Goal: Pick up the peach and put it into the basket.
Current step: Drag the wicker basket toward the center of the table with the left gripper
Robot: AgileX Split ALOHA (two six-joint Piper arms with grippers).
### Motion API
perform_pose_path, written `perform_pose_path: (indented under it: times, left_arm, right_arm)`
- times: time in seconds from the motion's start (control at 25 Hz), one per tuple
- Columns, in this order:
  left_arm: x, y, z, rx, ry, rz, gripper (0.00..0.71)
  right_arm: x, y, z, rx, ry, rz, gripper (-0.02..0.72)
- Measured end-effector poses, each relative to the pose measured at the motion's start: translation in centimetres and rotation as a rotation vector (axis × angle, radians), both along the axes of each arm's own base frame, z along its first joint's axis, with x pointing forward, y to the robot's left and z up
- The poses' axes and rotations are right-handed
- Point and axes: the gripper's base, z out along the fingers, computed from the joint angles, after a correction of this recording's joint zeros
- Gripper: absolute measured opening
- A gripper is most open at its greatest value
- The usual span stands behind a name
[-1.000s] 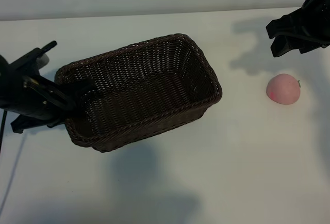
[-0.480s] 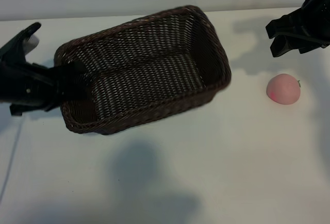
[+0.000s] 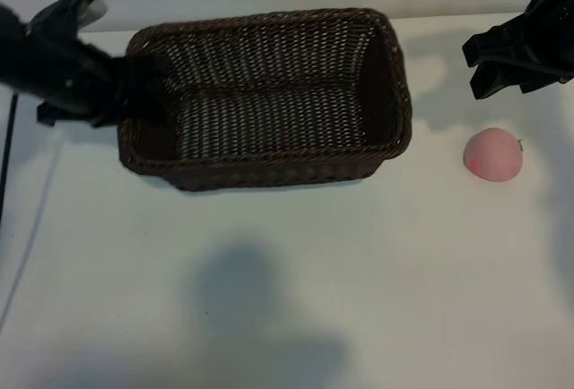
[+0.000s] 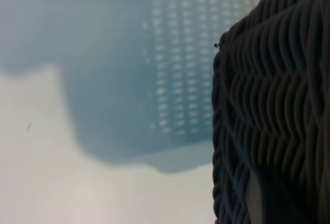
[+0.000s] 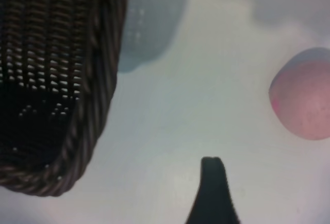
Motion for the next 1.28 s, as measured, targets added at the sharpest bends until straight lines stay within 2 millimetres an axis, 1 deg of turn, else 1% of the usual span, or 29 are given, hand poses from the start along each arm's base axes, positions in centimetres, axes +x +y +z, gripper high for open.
perform_pose_path:
  times: [0.04, 0.2, 0.32, 0.44, 0.6, 0.68, 1.08, 1.16, 1.2, 1.28]
  left_arm:
    - [0.6, -0.4, 0.1, 0.005, -0.004, -0.011, 0.162]
    - [2.7, -2.5, -0.5, 0.030, 0.004, -0.054, 0.162]
    - [3.7, -3.8, -1.7, 0.036, 0.026, -0.070, 0.162]
    - [4.3, -4.6, -3.1, 0.039, 0.055, -0.080, 0.162]
    - [4.6, -4.7, -5.1, 0.050, 0.097, -0.083, 0.162]
    - [4.7, -4.7, -5.4, 0.052, 0.100, -0.081, 0.162]
    - [4.9, -4.8, -5.4, 0.049, 0.085, -0.063, 0.162]
    - [4.8, -4.8, -5.4, 0.047, 0.087, -0.062, 0.195]
    - [4.9, -4.8, -5.3, 0.044, 0.088, -0.060, 0.231]
    - [4.9, -4.9, -5.2, 0.035, 0.092, -0.057, 0.369]
  right_arm:
    - [0.0, 0.0, 0.0, 0.000, 0.000, 0.000, 0.526]
    - [0.0, 0.0, 0.0, 0.000, -0.001, 0.000, 0.526]
    - [0.0, 0.0, 0.0, 0.000, -0.001, 0.000, 0.526]
    - [0.0, 0.0, 0.0, 0.000, -0.001, 0.000, 0.526]
    - [0.0, 0.0, 0.0, 0.000, -0.001, 0.000, 0.526]
    - [0.0, 0.0, 0.0, 0.000, -0.001, 0.000, 0.526]
    - [0.0, 0.0, 0.0, 0.000, -0.001, 0.000, 0.526]
    - [0.0, 0.0, 0.0, 0.000, -0.001, 0.000, 0.526]
    - [0.0, 0.0, 0.0, 0.000, -0.001, 0.000, 0.526]
    - [0.0, 0.0, 0.0, 0.000, -0.001, 0.000, 0.526]
